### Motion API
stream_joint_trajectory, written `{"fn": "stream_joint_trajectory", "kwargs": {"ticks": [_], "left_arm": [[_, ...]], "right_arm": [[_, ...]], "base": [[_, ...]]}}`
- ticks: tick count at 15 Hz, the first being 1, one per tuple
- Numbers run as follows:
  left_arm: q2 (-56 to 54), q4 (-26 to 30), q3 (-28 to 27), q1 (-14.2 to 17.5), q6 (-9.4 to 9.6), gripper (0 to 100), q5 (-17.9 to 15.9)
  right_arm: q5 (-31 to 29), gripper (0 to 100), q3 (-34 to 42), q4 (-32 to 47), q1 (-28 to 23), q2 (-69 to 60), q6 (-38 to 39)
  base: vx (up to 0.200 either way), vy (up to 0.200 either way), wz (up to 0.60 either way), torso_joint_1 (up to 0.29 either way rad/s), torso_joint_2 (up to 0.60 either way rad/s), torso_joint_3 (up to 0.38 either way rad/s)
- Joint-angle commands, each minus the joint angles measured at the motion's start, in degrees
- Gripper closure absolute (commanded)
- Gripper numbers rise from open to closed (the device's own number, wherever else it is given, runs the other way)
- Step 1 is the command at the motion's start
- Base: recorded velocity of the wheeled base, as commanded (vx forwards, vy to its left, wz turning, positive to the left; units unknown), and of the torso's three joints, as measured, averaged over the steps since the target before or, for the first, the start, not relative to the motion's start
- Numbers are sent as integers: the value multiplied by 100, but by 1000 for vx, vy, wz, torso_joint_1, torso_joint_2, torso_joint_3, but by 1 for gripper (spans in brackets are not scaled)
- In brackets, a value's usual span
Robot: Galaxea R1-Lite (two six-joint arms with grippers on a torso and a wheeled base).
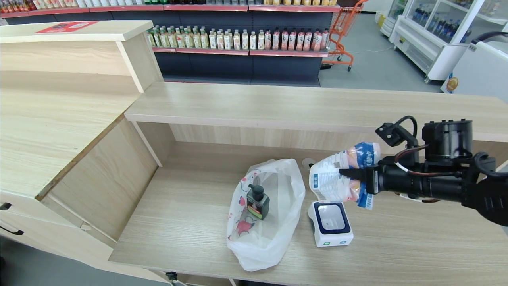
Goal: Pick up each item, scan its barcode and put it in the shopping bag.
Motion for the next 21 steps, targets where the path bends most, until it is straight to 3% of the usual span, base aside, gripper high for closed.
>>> {"fn": "stream_joint_trajectory", "kwargs": {"ticks": [1,6,12,21], "left_arm": [[9,-4,0,3,0,0,0],[9,-4,0,3,0,0,0],[9,-4,0,3,0,0,0],[9,-4,0,3,0,0,0]], "right_arm": [[-192,100,-240,-21,365,487,-57],[-368,100,-556,-82,699,1365,-110],[-597,100,-1488,-539,962,2587,-514],[-597,100,-2033,-592,1138,3176,-655]], "base": [[0,0,0,0,0,0],[0,0,0,0,0,0],[0,0,0,0,0,0],[0,0,0,0,0,0]]}}
